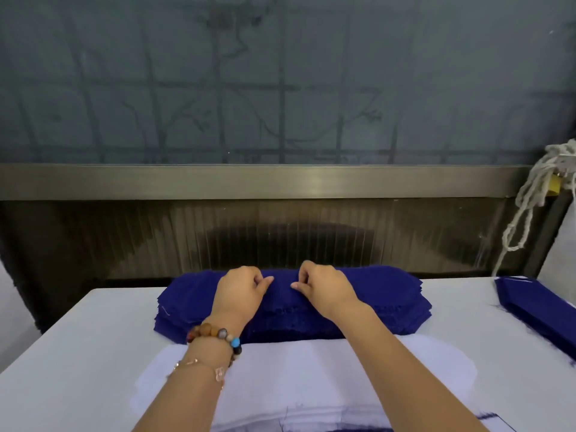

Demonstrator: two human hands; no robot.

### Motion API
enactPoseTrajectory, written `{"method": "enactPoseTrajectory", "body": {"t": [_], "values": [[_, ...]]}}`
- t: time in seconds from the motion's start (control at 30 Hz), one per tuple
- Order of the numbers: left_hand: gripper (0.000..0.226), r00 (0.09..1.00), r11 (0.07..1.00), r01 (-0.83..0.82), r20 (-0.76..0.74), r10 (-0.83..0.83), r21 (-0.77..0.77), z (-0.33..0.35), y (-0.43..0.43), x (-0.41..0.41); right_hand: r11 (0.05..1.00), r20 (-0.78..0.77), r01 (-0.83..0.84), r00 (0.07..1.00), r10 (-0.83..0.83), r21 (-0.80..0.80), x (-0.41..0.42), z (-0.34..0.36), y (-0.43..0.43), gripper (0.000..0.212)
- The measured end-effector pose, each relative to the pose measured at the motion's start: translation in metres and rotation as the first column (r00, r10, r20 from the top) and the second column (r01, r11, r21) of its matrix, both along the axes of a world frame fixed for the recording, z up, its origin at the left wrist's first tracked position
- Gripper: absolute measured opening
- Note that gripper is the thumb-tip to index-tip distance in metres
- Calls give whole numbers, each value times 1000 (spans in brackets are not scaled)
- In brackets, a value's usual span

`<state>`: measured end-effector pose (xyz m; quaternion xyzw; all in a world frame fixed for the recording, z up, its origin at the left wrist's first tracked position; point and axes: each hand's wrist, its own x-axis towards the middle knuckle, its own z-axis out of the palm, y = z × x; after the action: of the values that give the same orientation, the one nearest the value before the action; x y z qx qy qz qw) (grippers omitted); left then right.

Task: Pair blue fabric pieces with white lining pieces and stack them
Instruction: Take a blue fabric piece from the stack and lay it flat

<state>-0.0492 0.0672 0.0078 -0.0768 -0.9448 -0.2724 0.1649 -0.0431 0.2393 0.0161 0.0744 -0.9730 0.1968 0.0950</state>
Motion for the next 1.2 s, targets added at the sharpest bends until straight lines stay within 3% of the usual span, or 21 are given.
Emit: {"method": "enactPoseTrajectory", "body": {"t": [0.17, 0.3, 0.43, 0.67, 0.9, 1.2], "values": [[27, 999, 997, -50, -19, 51, 56, -4, -6, -12, 1000, -30, 1, 1000, -1, 30, -13, -6, 0, 38], [33, 986, 979, -110, -140, 86, -173, -18, 5, -8, 997, -142, 25, 990, -15, 67, -15, -19, -2, 38], [38, 980, 973, -117, -180, 81, -198, -24, 8, -8, 1000, -183, 19, 983, -21, -13, -15, -25, 1, 30], [39, 988, 955, -24, -153, -22, -294, -22, 10, -9, 994, -155, 15, 987, -31, -108, -17, -27, 3, 16], [21, 951, 958, -18, -301, -72, -286, -29, 10, -10, 977, -168, -3, 985, -34, -215, -15, -30, 6, 10], [22, 980, 934, -70, -201, -3, -351, -26, 7, -14, 973, -56, 51, 996, -66, -224, -15, -22, 6, 18]]}}
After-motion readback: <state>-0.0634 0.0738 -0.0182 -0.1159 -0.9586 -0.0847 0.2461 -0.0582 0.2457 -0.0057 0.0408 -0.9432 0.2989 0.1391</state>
